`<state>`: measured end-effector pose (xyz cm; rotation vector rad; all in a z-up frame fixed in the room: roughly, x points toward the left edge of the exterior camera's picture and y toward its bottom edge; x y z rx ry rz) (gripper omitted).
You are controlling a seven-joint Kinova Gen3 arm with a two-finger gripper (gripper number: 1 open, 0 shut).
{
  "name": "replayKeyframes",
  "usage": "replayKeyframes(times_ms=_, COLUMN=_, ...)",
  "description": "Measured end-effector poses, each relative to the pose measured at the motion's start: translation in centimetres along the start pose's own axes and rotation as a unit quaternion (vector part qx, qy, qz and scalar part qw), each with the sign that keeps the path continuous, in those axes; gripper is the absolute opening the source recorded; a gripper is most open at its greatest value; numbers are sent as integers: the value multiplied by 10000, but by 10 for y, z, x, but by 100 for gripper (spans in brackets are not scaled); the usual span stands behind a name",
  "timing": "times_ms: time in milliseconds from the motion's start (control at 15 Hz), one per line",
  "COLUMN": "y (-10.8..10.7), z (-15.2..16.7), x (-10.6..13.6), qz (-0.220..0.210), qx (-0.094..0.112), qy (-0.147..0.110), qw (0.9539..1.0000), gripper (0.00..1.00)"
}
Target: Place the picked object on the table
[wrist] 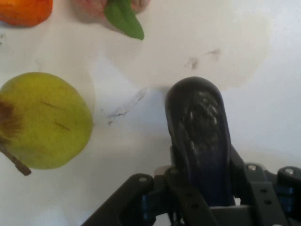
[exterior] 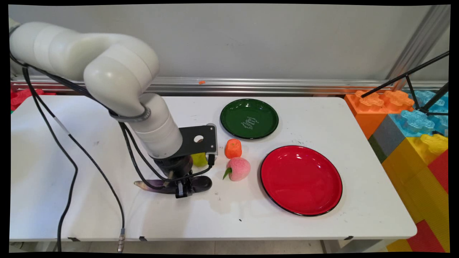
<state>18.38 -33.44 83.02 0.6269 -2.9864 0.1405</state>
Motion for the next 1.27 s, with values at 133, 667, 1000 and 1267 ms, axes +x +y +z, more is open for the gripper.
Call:
replayKeyframes(times_ms=133, y=-2, z=8, x=-4, qz=-4, qx=35, qy=17, qw=10000, gripper=0)
replayKeyframes(times_ms=667, y=-5, z=27, x=-12, qz=-48, qx=75, qy=94, qw=9999, gripper=0)
replayKeyframes(times_ms=1000, y=-5, z=35, x=-13, qz=-78, qx=59, qy=191, qw=9998, gripper=100)
replayKeyframes(times_ms=1267, y=-6, z=36, x=-11, qz=-81, qx=60, qy=253, qw=9996, gripper=100)
